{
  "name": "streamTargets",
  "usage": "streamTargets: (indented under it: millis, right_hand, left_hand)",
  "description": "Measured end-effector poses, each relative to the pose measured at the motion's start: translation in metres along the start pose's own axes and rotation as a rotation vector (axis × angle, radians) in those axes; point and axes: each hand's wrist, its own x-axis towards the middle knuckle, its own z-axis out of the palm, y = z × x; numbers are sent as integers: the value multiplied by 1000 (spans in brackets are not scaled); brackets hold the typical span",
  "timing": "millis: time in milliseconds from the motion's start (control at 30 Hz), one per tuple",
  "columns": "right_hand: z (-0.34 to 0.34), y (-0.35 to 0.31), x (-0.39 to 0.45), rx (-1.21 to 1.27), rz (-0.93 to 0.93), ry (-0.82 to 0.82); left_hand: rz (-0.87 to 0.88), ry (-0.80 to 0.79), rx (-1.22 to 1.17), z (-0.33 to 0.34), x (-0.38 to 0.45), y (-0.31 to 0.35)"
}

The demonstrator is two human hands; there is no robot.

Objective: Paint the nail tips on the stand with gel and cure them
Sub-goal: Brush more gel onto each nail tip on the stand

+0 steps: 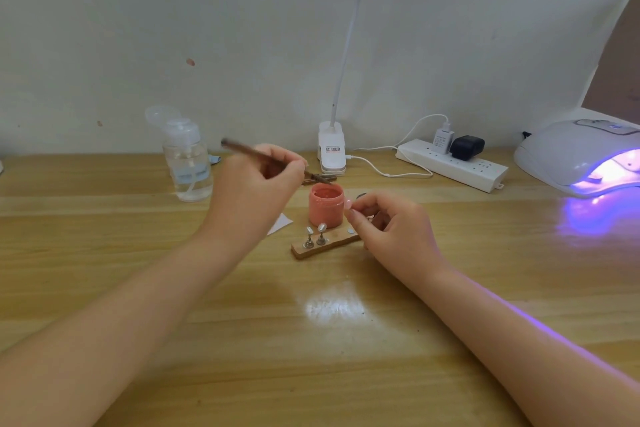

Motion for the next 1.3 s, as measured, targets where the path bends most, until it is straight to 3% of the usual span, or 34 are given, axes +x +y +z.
streamTargets:
  millis: [100,233,500,700,833,1000,1300]
  right_hand:
    - [1,1,0,-15,-23,0]
    - [2,2,-1,-8,-34,-6]
    - [3,2,0,2,-31,-5]
    - [3,3,0,-5,-38,7]
    - [3,2,0,-13,-39,5]
    - [2,1,0,-33,-49,-4]
    - [2,2,0,-37,-47,0]
  left_hand:
    - [0,-21,216,3,24,5]
    - [-9,-179,447,17,52,8]
    - [-147,-402,572,43,60,-2]
    - [-195,-178,351,26,67,-1]
    - [-356,-47,104,10,70,-9]
    - [-552,-7,-42,-3,65,-27]
    - [-597,-5,-174,-1,61,-32]
